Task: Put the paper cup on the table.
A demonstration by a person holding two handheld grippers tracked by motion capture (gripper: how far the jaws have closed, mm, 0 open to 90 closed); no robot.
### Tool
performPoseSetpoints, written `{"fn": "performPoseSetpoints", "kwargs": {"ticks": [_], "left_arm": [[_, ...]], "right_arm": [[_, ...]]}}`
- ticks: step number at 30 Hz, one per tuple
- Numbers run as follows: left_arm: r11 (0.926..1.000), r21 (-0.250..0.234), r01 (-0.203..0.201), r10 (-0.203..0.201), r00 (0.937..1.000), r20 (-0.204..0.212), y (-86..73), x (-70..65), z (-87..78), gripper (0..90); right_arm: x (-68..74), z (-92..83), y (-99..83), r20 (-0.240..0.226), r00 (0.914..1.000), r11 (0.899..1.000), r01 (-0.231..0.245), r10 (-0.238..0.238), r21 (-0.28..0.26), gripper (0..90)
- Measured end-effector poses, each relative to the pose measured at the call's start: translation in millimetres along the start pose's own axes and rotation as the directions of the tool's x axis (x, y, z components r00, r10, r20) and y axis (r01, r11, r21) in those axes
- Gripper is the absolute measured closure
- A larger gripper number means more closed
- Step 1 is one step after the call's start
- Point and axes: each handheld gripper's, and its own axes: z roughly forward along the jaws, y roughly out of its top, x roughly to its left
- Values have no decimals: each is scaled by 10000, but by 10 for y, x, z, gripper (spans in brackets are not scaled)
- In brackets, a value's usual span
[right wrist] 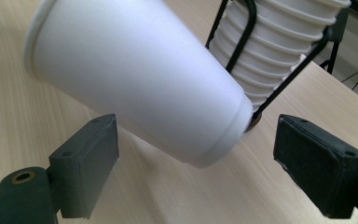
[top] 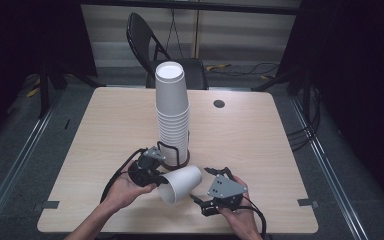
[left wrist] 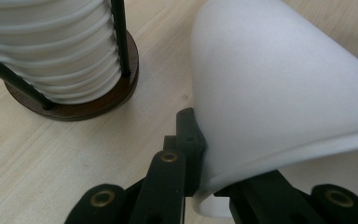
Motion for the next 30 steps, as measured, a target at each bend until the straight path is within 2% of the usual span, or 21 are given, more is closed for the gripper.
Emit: {"fn": "performPoseSetpoints", "kwargs": {"ticks": [8,16,22,24,28,30], "left_arm": [[9951,942,-296,308,9995,-114,151,-74,36,860],[9876,1490,-496,511,9987,-59,261,-104,49,862],[9871,1543,-430,460,9988,-159,297,-114,54,864],[9883,1489,-345,384,9990,-233,295,-129,49,865],[9891,1448,-263,276,9996,-68,307,-122,65,869],[9901,1387,-219,211,9998,73,320,-130,78,872]], "right_arm": [[114,89,38,-292,9924,9923,1204,-1195,294,128],[179,107,74,-167,9877,9873,1562,-1558,304,107],[238,141,133,-148,9849,9846,1729,-1726,245,81],[264,164,150,-67,9811,9808,1933,-1932,266,80],[306,212,180,-84,9773,9770,2117,-2115,240,78],[333,241,204,-79,9791,9791,2032,-2032,70,79]]}}
